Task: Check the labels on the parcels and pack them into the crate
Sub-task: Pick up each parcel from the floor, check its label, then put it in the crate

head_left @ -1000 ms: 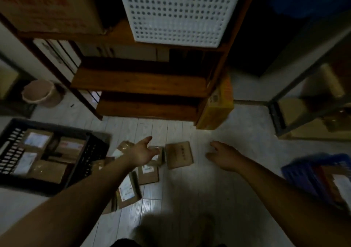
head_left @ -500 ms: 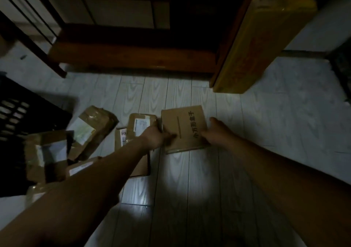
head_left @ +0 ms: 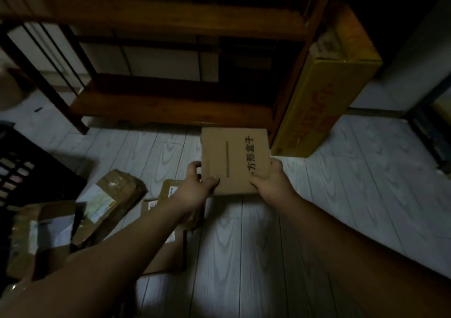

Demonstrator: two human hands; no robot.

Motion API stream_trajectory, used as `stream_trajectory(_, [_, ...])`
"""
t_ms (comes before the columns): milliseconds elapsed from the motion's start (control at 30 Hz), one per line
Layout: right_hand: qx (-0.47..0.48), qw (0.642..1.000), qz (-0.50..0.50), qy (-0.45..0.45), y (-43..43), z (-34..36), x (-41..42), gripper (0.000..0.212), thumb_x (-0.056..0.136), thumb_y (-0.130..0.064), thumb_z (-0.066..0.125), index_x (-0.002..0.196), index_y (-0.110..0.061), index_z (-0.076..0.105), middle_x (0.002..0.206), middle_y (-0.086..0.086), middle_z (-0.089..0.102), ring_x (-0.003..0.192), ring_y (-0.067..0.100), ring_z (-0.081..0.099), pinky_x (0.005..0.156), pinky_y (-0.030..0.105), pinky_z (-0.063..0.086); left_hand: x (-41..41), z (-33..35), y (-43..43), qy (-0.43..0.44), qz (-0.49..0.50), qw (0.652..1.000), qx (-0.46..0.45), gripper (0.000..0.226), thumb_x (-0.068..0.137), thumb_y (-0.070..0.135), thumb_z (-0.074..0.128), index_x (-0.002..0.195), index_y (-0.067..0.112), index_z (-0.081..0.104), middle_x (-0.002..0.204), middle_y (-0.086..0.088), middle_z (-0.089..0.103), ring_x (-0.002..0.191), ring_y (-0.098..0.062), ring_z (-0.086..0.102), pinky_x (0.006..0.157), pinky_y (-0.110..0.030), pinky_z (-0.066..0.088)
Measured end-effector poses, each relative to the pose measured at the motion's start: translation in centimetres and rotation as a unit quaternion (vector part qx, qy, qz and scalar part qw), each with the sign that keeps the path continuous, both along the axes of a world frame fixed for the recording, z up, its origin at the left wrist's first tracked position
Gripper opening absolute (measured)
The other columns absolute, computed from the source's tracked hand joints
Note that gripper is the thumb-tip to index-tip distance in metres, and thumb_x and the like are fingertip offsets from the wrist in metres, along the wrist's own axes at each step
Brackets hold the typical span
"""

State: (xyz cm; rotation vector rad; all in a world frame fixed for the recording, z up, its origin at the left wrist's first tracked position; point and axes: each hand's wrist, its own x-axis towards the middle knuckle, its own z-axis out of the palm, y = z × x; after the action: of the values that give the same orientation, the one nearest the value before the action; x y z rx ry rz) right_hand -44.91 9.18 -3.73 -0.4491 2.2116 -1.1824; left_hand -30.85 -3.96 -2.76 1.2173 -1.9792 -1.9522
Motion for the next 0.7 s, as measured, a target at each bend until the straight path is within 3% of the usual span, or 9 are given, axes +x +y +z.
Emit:
stream_trajectory(200, [-0.126,0.989,-0.014,0.072,-2.0,4.0,0.4,0.079,0.081,-0.020,0.071,0.141,-0.038,0.023,0.135,-0.006,0.045,0.122,0.013,0.044,0.097,0.036,0.042,-0.3,3.5,-2.0,0.146,0.070,0.985,-0.061,0.040,0.092,0.018,0.055,0.115,0.034,0.026,0.108,0.012,0.045,0.091,-0.006,0.055,0.063,-0.018,0.050])
stream_trajectory(367, [-0.144,0.985,0.009,0.099,-2.3,6.1,1.4,0.083,0.081,-0.022,0.071,0.141,-0.047,0.020,0.138,-0.006,0.039,0.126,0.014,0.041,0.099,0.038,0.043,1.3,5.2,-2.3,0.159,0.086,0.980,-0.078,0.043,0.091,0.020,0.055,0.118,0.038,0.026,0.107,0.015,0.046,0.093,-0.008,0.057,0.056,-0.016,0.052])
stream_trajectory(467, [-0.142,0.983,0.008,0.117,-2.5,8.7,1.9,0.083,0.081,-0.024,0.070,0.141,-0.049,0.019,0.137,-0.006,0.038,0.127,0.015,0.039,0.100,0.043,0.043,1.5,7.7,-2.7,0.163,0.096,0.979,-0.081,0.040,0.092,0.020,0.054,0.118,0.036,0.028,0.112,0.010,0.050,0.097,-0.011,0.059,0.065,-0.021,0.056])
stream_trajectory(567, [-0.144,0.982,0.006,0.124,-2.5,14.8,2.4,0.083,0.081,-0.022,0.070,0.145,-0.043,0.020,0.135,-0.002,0.040,0.124,0.015,0.041,0.102,0.046,0.042,1.8,13.6,-2.8,0.159,0.113,0.978,-0.073,0.039,0.092,0.021,0.055,0.119,0.034,0.030,0.121,0.004,0.049,0.105,-0.017,0.057,0.080,-0.036,0.055])
stream_trajectory(700, [-0.138,0.982,-0.007,0.132,-2.2,26.5,3.5,0.083,0.081,-0.019,0.071,0.147,-0.037,0.023,0.135,0.003,0.042,0.122,0.016,0.043,0.101,0.046,0.042,2.8,25.0,-2.7,0.142,0.107,0.978,-0.104,0.039,0.091,0.023,0.056,0.119,0.031,0.029,0.114,0.009,0.049,0.099,-0.009,0.056,0.069,-0.024,0.053])
